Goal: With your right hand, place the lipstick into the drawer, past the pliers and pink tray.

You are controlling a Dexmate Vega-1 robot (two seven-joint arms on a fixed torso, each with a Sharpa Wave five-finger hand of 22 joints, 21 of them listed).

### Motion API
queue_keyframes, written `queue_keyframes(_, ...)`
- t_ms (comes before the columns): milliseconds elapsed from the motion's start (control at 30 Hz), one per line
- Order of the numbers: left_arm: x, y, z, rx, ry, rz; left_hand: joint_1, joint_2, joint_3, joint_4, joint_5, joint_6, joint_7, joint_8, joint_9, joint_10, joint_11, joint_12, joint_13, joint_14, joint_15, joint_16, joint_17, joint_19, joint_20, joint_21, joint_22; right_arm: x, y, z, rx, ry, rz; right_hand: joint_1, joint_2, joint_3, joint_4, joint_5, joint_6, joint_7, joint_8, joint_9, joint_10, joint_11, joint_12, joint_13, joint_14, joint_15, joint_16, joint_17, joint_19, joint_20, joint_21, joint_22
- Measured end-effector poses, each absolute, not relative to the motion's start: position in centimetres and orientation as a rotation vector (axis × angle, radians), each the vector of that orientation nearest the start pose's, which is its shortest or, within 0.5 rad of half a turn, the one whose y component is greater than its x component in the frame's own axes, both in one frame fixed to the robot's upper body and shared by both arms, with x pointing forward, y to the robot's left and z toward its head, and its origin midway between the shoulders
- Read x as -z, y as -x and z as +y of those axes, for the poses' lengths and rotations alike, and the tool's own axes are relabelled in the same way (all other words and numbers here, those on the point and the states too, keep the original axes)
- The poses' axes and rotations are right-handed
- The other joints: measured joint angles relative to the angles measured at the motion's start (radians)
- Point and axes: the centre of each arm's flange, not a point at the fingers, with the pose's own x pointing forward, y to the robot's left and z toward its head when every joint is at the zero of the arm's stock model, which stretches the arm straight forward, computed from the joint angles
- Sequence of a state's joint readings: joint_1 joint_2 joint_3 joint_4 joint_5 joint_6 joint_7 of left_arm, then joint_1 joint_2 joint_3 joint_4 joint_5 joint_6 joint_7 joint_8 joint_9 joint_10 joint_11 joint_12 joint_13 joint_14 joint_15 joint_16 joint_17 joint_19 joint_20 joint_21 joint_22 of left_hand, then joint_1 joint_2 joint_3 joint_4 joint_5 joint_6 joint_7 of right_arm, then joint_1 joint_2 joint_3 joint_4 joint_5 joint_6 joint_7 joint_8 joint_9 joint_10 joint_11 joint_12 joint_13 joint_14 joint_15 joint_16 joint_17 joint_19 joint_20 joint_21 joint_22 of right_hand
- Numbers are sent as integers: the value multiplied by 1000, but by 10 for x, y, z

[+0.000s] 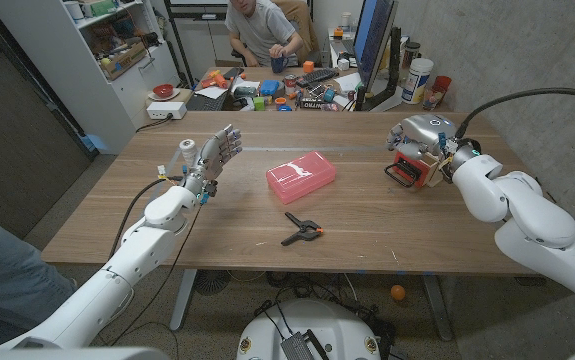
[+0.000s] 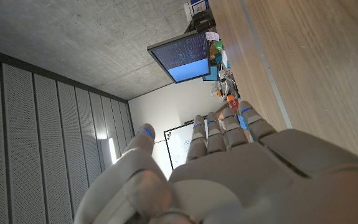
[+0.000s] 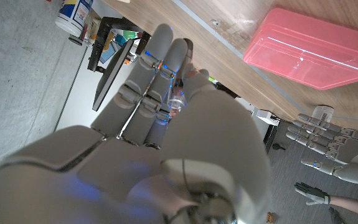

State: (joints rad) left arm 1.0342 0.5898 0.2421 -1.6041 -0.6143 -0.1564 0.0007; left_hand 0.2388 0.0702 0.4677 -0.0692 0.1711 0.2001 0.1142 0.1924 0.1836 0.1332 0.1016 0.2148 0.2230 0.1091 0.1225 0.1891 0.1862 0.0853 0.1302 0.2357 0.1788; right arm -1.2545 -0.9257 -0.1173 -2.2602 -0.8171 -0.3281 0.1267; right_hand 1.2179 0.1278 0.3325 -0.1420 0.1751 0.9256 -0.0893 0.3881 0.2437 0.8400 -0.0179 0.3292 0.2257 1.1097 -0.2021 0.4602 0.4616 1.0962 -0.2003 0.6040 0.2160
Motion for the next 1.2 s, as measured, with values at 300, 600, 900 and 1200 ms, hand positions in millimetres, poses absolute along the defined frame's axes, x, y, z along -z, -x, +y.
queue_keyframes(300, 31, -597, 297, 218, -11, -582, 0, 0, 0, 0, 0, 0, 0, 0, 0, 0, 0, 0, 0, 0, 0, 0, 0, 0, 0, 0, 0, -57, -477, -278, 279, 1618, -628, 0, 0, 0, 0, -3, 0, 0, 0, 0, 0, 0, 0, 0, 0, 0, -3, 0, 0, 0, 4, 0)
queue_keyframes(600, 33, -594, 298, 213, -12, -582, 0, 0, -3, -6, 0, 0, 0, 0, 0, 0, 0, 0, -5, 0, 0, 0, 0, 0, 0, 0, 0, -61, -490, -290, 304, 1604, -591, 0, 0, 0, 0, -3, 0, 0, 0, 0, 0, 0, 0, 0, 5, -5, -13, 5, 0, 0, 13, 0)
queue_keyframes(900, 30, -591, 299, 195, -41, -583, 0, 0, -2, -7, 0, 0, 0, 0, 0, 0, 0, 0, -5, -2, -2, 0, 0, 0, 0, 0, 0, -62, -501, -297, 323, 1596, -566, 0, 0, 0, 0, -1, 2, -2, 0, 0, 0, 0, 0, 0, 5, -5, -17, 9, 0, 0, 21, 0)
queue_keyframes(1200, 27, -589, 299, 187, -64, -579, -4, -4, -2, -7, 0, 0, 0, 0, 0, 0, 0, 0, -5, -2, -2, 0, 0, 0, 0, -7, 0, -61, -514, -304, 336, 1597, -537, -6, 6, 0, 0, -1, 2, -2, 0, 0, 0, 0, -4, 0, 11, -11, -20, 14, 0, 0, 25, 0)
